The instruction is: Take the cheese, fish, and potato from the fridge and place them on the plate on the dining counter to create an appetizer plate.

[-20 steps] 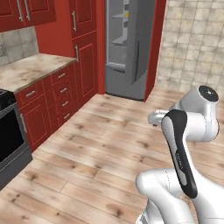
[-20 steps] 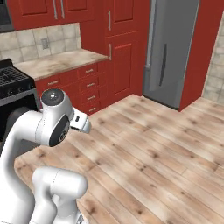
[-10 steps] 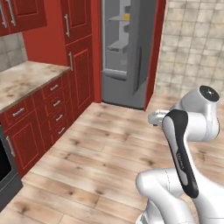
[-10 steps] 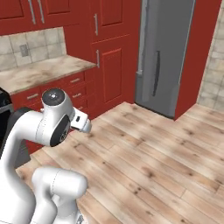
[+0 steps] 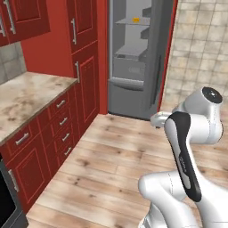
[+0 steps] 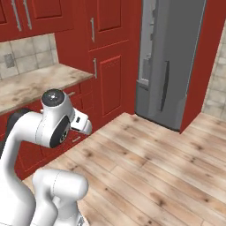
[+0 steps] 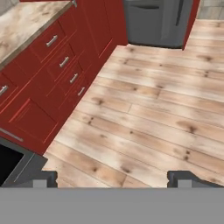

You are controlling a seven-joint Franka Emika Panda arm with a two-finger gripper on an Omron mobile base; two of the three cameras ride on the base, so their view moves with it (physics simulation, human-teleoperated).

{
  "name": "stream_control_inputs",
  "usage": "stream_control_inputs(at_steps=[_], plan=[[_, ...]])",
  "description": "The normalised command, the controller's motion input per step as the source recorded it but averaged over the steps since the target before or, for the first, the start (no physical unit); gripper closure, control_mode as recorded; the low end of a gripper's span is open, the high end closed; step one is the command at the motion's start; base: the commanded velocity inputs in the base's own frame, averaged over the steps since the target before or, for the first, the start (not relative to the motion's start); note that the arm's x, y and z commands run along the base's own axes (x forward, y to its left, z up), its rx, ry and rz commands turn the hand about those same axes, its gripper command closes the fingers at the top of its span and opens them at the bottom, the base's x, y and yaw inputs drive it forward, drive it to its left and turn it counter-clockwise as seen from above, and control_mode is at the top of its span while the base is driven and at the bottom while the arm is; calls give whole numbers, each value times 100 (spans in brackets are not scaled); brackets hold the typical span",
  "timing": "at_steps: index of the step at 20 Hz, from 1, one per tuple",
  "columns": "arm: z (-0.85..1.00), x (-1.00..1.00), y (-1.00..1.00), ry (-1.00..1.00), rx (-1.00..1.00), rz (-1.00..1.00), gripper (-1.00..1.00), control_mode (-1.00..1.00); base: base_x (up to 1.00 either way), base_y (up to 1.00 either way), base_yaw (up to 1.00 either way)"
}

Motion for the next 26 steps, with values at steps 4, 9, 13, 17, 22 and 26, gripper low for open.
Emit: stream_control_inputs(at_steps=[4,9,13,17,22,26], plan=[[0,0,0,0,0,0,-100,100,100,20,-13],[0,0,0,0,0,0,-100,100,100,10,-19],[0,0,0,0,0,0,-100,100,100,31,-22],[0,0,0,0,0,0,-100,100,100,39,-21],[0,0,0,0,0,0,-100,100,97,19,-21],[0,0,0,0,0,0,-100,100,93,0,-20]])
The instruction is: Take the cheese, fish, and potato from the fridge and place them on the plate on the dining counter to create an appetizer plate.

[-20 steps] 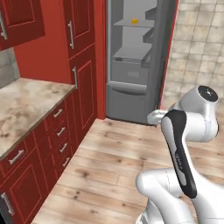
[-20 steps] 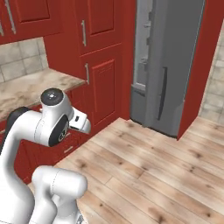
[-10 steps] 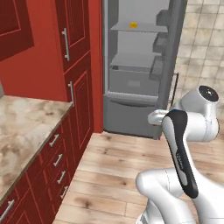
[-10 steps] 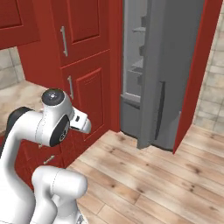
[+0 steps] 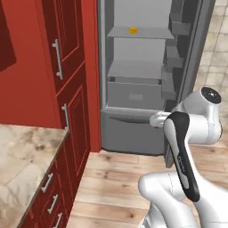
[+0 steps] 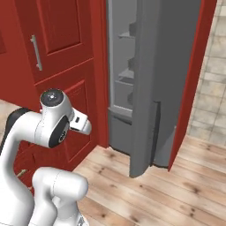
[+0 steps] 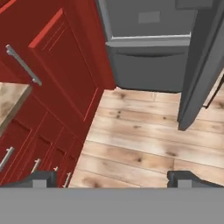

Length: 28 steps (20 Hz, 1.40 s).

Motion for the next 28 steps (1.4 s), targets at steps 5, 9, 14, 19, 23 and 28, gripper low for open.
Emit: stream_control_inputs(at_steps=[5,9,14,19,23,28], plan=[[0,0,0,0,0,0,-100,100,100,5,-17],[0,0,0,0,0,0,-100,100,96,48,-16],[0,0,0,0,0,0,-100,100,91,51,-18],[0,0,0,0,0,0,-100,100,61,0,-27],[0,0,0,0,0,0,-100,100,59,-17,-28],[0,0,0,0,0,0,-100,100,80,19,-27]])
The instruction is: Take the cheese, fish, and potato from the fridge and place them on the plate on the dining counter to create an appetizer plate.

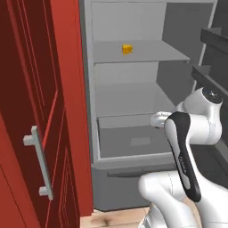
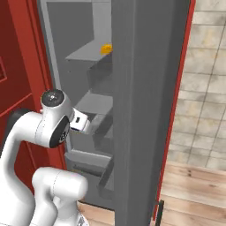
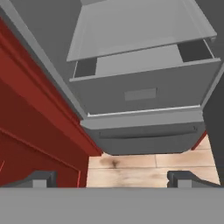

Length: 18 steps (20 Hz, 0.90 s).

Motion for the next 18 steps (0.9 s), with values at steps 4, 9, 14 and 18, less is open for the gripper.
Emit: stream_control_inputs(at_steps=[4,9,14,18], plan=[[0,0,0,0,0,0,-100,100,94,30,-27],[0,0,0,0,0,0,-100,100,90,22,-24],[0,0,0,0,0,0,-100,100,50,4,-12],[0,0,1,0,0,1,-100,-100,6,1,0]])
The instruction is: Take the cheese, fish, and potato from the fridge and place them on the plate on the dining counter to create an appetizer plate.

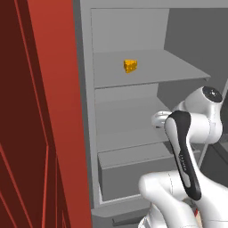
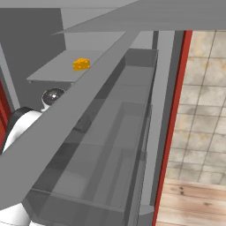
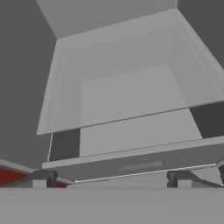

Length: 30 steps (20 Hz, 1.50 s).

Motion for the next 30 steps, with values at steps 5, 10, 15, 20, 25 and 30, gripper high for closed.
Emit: stream_control_inputs(at_steps=[5,10,15,20,25,30], plan=[[9,-7,4,0,0,1,-100,-100,0,0,0],[40,0,11,0,-2,0,-100,-100,0,0,0],[59,-5,16,-1,-6,0,-100,-100,0,0,0],[51,0,22,-1,-8,0,-100,-100,0,0,0],[33,4,2,-18,-3,0,-100,-100,0,0,0],[4,10,0,-25,0,0,-100,-100,0,0,0]])
